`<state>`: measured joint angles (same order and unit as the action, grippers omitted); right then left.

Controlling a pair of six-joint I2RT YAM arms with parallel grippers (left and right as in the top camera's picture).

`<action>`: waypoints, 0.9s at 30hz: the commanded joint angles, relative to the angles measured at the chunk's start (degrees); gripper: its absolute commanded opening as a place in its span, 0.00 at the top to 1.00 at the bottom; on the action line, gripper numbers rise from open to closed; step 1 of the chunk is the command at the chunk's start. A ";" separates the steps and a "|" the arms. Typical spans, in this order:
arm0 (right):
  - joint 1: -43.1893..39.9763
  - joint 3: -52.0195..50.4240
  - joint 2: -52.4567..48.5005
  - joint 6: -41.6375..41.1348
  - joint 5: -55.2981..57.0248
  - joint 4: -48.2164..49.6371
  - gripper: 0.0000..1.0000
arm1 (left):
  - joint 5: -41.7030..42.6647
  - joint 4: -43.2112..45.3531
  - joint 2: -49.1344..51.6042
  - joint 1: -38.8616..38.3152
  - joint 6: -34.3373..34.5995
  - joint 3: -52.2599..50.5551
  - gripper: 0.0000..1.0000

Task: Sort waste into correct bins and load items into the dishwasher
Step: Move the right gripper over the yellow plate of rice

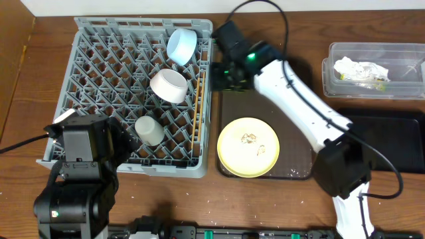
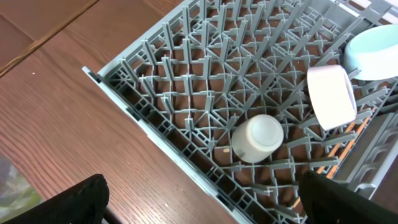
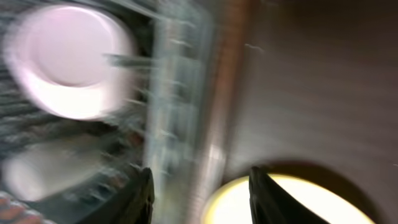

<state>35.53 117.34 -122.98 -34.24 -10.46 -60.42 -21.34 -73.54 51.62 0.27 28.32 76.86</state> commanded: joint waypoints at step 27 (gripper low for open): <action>-8.02 -30.91 1.81 9.49 12.85 -1.68 0.69 | -0.55 -0.20 -0.02 0.20 0.07 0.57 0.02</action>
<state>28.29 87.37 -121.58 -23.46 -2.63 -62.28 -21.37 -73.52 51.62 0.27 28.32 76.86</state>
